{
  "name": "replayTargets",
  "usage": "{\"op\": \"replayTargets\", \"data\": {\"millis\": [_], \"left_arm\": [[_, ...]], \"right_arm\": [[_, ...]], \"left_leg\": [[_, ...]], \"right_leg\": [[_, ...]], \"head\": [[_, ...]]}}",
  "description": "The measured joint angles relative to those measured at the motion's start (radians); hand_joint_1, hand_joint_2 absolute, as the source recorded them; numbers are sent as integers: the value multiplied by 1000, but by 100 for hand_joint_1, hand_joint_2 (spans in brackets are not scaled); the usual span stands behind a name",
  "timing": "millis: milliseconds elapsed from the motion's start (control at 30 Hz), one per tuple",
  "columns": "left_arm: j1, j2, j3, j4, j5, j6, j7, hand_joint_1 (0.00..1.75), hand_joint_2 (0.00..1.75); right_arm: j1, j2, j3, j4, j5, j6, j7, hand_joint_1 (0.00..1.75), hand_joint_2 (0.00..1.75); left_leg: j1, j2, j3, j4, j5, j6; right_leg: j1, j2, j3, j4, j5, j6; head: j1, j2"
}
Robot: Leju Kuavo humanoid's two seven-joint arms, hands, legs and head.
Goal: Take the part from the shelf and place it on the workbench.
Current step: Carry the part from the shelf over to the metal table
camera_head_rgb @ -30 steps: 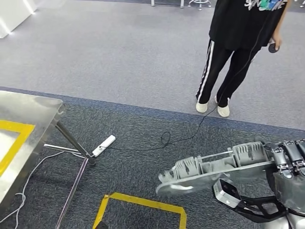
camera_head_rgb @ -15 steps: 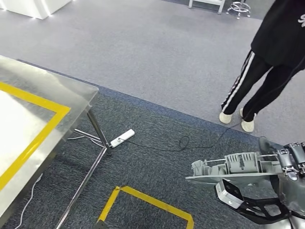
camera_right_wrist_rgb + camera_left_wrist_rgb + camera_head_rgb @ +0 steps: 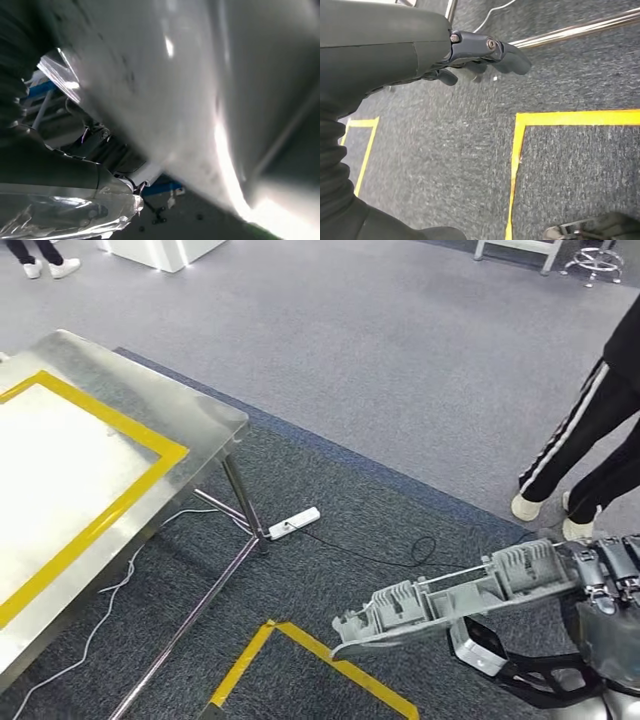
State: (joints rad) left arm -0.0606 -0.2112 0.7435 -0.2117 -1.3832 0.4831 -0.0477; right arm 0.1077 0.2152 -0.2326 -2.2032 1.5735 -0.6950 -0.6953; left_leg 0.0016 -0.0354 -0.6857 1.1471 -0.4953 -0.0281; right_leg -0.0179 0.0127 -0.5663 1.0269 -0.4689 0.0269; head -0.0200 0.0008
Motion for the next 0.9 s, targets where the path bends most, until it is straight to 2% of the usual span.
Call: {"op": "replayTargets", "data": {"millis": [33,67,100,133,167,233,300,367,400,433,467,500,533,567,600,633,667,733,767,800,867,900], "left_arm": [[-2,0,0,0,0,0,0,0,175],[-2,0,0,0,0,0,0,0,175],[-1,1,0,0,0,-1,0,0,175],[1,2,0,0,0,-1,0,0,175],[2,2,0,0,0,-1,0,0,175],[1,3,0,0,0,-1,0,0,175],[-3,3,0,0,0,-2,0,0,175],[-3,4,0,0,0,-6,0,0,175],[-2,5,0,0,0,-7,0,0,175],[-1,5,0,0,0,-8,0,0,175],[-2,6,0,0,-1,-9,0,0,175],[-2,6,0,0,-1,-9,0,0,175],[-3,6,0,0,-2,-10,0,0,175],[-3,6,0,0,-3,-10,0,0,175],[-2,6,0,0,-4,-11,0,0,175],[-1,6,0,0,-5,-12,0,0,175],[-1,6,0,0,-7,-13,0,0,175],[-2,6,0,0,-10,-14,0,0,175],[-3,6,0,0,-11,-15,0,0,175],[-3,7,0,0,-11,-15,1,0,175],[1,7,0,0,-12,-15,2,0,175],[3,8,0,0,-12,-16,3,0,175]], "right_arm": [[0,0,0,1,0,0,0,175,175],[1,0,0,2,0,0,0,175,175],[1,0,-1,3,0,0,0,175,175],[1,0,-1,3,1,0,0,175,175],[0,0,-1,4,1,0,0,175,175],[0,1,-1,3,1,0,0,175,175],[0,1,-2,3,1,0,0,175,175],[0,1,-2,4,1,0,0,175,175],[0,1,-2,4,0,0,0,175,175],[0,1,-3,4,0,0,0,175,175],[1,1,-3,4,0,0,0,175,175],[3,1,-3,4,0,0,1,175,175],[5,1,-3,5,0,0,1,175,175],[8,1,-3,6,0,0,1,175,175],[11,1,-3,7,0,0,1,175,175],[13,1,-3,7,0,0,1,175,175],[14,1,-3,8,0,0,1,175,175],[16,1,-3,8,0,0,1,175,175],[17,1,-3,9,0,0,1,175,175],[17,1,-3,9,0,0,0,175,175],[18,2,-4,10,0,0,0,175,175],[18,2,-4,11,0,0,0,175,175]], "left_leg": [[0,12,-30,64,-27,-1],[0,17,-51,110,-41,-1],[0,20,-57,127,-38,0],[-1,22,-46,110,-19,3],[-2,29,-18,62,10,7],[-10,73,51,-62,58,17],[-19,108,83,-130,66,28],[-19,94,83,-140,64,37],[-17,82,84,-142,66,41],[-13,71,85,-144,68,46],[-10,60,86,-146,70,50],[-8,49,85,-146,71,53],[-7,37,85,-146,72,56],[-7,24,84,-146,72,57],[-6,12,84,-146,73,57],[-5,-2,84,-146,74,56],[-4,-15,85,-145,74,55],[-2,-41,84,-140,74,47],[-2,-52,80,-138,76,41],[-2,-62,75,-137,79,34],[0,-80,66,-139,87,22],[0,-76,63,-137,85,17]], "right_leg": [[3,-15,-1,0,-1,-2],[5,-29,-1,0,-1,-4],[7,-43,-1,0,-2,-5],[8,-55,-1,0,-2,-5],[9,-66,0,0,-2,-5],[14,-84,2,2,-5,-2],[22,-102,3,2,-8,5],[25,-122,6,0,-11,12],[24,-118,5,5,-17,18],[22,-102,-2,26,-33,23],[20,-77,-20,69,-58,29],[18,-48,-49,131,-90,33],[17,-31,-82,200,-121,36],[16,-22,-109,255,-140,37],[16,-19,-124,280,-140,38],[15,-17,-120,267,-121,39],[12,-10,-97,217,-87,40],[2,30,-34,81,-28,43],[-2,49,-11,35,-15,41],[-3,62,0,12,-14,38],[-1,53,3,8,-13,24],[-1,43,3,7,-11,18]], "head": [[-1,0],[-1,0],[-1,0],[-1,0],[-1,0],[-1,0],[0,0],[2,0],[3,0],[5,0],[8,0],[12,0],[14,0],[15,0],[16,0],[16,0],[16,0],[17,0],[16,0],[16,0],[16,0],[16,0]]}}
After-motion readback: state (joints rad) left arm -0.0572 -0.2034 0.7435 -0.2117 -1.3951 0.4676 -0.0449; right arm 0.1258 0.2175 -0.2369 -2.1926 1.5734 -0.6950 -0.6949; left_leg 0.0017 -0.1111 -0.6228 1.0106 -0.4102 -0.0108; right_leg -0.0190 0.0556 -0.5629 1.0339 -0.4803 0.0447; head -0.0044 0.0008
